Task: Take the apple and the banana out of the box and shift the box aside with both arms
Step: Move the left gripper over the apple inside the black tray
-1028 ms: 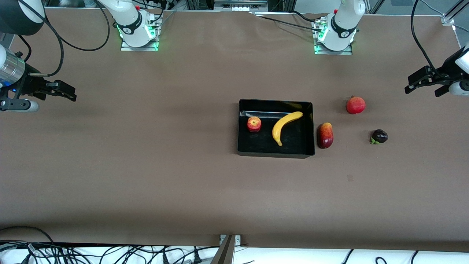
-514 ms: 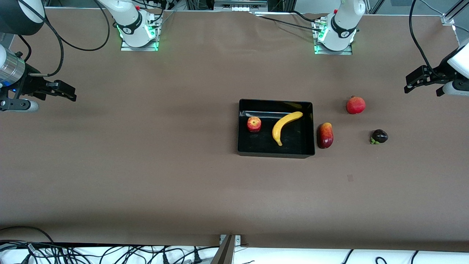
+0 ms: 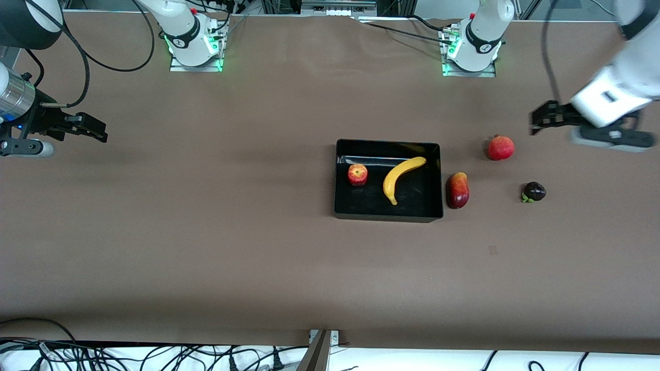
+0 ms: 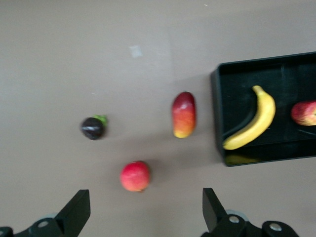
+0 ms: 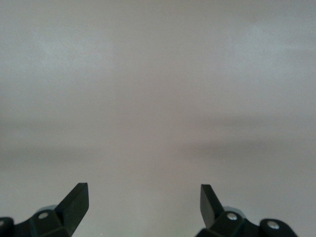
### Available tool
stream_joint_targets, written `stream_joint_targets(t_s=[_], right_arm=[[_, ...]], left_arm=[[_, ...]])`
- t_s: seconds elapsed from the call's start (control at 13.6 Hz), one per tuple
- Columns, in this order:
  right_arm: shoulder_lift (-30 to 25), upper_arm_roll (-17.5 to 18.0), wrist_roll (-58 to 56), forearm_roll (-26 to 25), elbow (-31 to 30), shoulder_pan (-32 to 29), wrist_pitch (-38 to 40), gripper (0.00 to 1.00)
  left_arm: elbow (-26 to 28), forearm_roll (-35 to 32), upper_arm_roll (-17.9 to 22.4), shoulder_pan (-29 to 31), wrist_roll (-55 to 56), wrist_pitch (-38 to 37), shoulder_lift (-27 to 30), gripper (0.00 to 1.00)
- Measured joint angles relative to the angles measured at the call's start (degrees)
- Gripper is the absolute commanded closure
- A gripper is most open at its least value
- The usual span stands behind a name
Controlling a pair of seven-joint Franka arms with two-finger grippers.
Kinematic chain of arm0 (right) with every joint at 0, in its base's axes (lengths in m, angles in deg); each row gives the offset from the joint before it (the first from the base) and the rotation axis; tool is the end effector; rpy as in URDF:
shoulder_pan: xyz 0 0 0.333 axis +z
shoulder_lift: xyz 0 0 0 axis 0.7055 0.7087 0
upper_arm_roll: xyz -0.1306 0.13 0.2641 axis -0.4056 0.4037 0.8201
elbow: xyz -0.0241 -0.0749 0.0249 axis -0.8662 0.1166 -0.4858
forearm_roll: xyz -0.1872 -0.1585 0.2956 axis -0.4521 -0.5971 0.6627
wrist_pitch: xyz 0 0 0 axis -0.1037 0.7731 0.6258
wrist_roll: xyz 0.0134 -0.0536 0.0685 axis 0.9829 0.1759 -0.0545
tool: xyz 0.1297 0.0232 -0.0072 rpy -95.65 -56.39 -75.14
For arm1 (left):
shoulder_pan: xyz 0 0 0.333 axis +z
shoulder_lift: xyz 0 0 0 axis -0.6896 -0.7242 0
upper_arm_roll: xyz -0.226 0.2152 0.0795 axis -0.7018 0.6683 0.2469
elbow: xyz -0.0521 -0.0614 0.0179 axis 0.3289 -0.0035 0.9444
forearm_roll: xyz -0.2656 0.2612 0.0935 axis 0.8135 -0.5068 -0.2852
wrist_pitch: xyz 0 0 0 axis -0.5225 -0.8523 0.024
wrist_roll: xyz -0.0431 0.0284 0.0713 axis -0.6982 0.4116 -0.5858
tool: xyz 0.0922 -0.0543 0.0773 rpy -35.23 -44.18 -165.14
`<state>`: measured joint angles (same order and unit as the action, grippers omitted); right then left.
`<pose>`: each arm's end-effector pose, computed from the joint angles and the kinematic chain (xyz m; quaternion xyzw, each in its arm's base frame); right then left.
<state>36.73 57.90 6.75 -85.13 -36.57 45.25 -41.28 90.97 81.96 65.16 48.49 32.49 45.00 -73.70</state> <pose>0.5552 -0.0031 0.5353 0.9992 -0.0083 -0.0336 0.0200 0.5319 -0.0674 0.5340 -0.9979 0.0594 0.0265 0.0021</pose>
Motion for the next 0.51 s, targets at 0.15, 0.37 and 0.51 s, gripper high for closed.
stream_joint_targets(t_s=[0.15, 0.37, 0.51], right_arm=[[0.0, 0.0, 0.0, 0.0, 0.0, 0.0, 0.0, 0.00], [0.0, 0.0, 0.0, 0.0, 0.0, 0.0, 0.0, 0.00], [0.0, 0.0, 0.0, 0.0, 0.1, 0.0, 0.0, 0.00]], left_arm=[[0.0, 1.6, -4.4, -1.0, 7.3, 0.4, -1.7, 0.00], [2.5, 3.3, -10.8, -2.2, 15.7, 7.9, -3.6, 0.00], [5.6, 3.7, -12.0, -6.2, 20.4, 15.9, -5.7, 0.00]])
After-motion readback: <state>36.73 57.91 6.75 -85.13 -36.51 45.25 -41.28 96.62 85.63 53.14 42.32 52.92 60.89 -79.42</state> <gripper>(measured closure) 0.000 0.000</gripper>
